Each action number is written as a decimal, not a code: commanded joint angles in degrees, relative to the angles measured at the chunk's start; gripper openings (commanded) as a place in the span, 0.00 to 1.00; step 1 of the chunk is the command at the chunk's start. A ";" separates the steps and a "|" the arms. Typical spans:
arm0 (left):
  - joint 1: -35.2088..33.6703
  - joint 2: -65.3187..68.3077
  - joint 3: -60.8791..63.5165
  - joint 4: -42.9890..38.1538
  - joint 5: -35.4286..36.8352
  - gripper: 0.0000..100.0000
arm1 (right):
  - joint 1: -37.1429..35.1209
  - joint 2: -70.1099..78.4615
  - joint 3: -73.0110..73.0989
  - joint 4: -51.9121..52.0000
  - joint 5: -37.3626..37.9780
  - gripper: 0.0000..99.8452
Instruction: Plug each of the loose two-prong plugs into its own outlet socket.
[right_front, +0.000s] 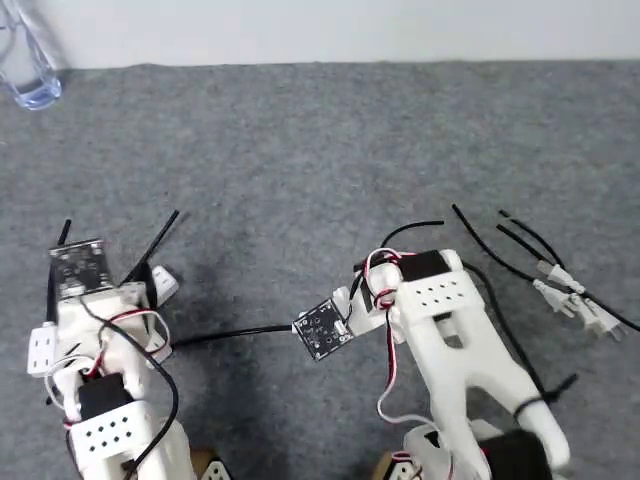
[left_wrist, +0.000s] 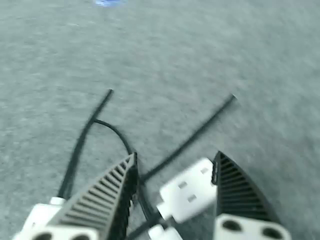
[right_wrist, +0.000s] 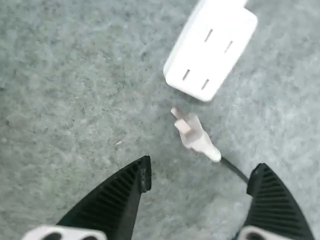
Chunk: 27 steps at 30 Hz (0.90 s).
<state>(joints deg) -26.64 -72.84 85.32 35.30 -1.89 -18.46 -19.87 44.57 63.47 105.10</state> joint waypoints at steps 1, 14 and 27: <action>-1.05 -0.09 -0.57 -2.55 1.41 0.23 | -0.04 5.05 -1.05 -4.44 1.58 0.28; -0.88 0.18 -0.48 -2.64 1.49 0.23 | 0.13 19.65 -10.55 -4.88 5.19 0.18; 1.32 -0.09 0.31 -2.46 1.49 0.23 | 5.32 20.18 -14.86 -4.79 11.34 0.01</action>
<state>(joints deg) -25.41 -72.84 85.85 34.24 -0.92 -15.56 1.14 33.67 59.16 116.26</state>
